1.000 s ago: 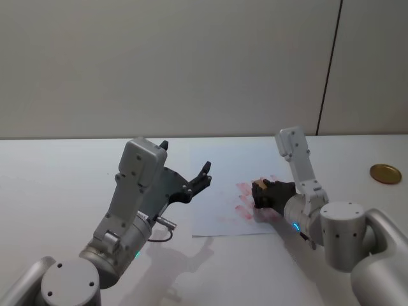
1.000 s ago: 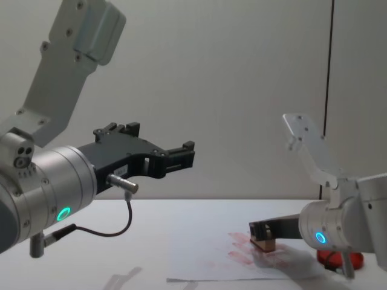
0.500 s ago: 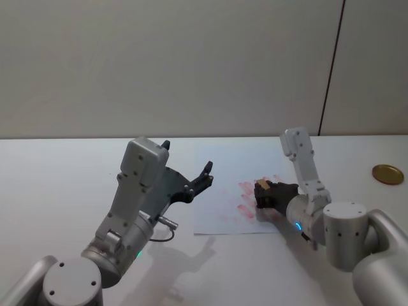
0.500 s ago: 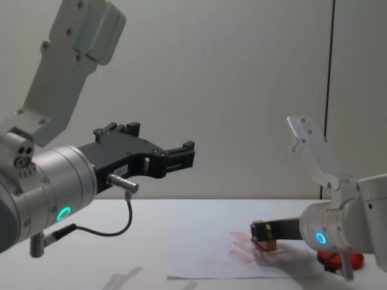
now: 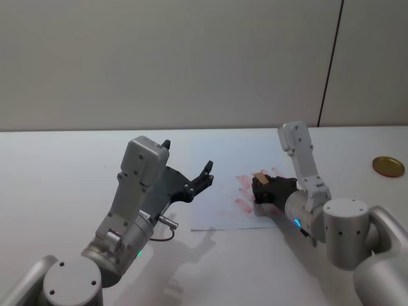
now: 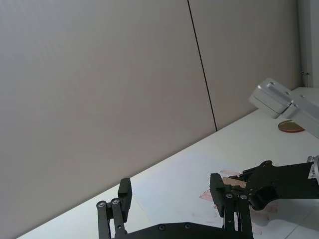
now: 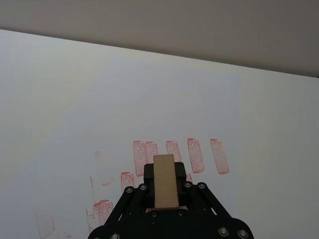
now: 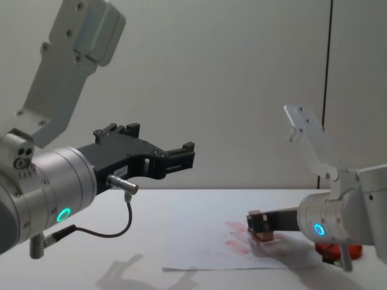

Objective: Use the one hand to pick up the stamp and affix it onto the A4 paper.

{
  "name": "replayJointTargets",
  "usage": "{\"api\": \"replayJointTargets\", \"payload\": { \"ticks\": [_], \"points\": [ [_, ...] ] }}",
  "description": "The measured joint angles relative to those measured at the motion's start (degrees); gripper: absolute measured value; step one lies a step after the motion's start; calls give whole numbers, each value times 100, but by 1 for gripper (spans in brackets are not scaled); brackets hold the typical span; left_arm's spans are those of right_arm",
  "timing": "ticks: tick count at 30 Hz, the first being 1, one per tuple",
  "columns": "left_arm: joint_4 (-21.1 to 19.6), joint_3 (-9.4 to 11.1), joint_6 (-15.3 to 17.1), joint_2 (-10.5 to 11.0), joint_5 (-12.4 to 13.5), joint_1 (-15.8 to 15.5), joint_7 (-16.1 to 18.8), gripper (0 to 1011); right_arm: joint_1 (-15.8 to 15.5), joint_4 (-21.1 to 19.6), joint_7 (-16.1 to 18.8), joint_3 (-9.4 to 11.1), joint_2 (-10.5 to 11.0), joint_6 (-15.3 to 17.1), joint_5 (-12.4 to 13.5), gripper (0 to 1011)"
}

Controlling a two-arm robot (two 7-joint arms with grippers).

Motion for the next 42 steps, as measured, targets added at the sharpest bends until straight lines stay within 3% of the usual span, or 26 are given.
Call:
{"api": "replayJointTargets", "payload": {
  "ticks": [13, 23, 33, 42],
  "points": [
    [0, 0, 0, 0, 0, 0, 0, 993, -355, -1379, 14, -36, 124, 28, 18, 216],
    [0, 0, 0, 0, 0, 0, 0, 993, -697, -2543, -172, 69, 328, 35, 142, 216],
    [0, 0, 0, 0, 0, 0, 0, 993, -1110, -3145, -491, 263, 616, 181, 323, 216],
    [0, 0, 0, 0, 0, 0, 0, 993, -1426, -3268, -719, 443, 850, 260, 459, 216]
  ]
}}
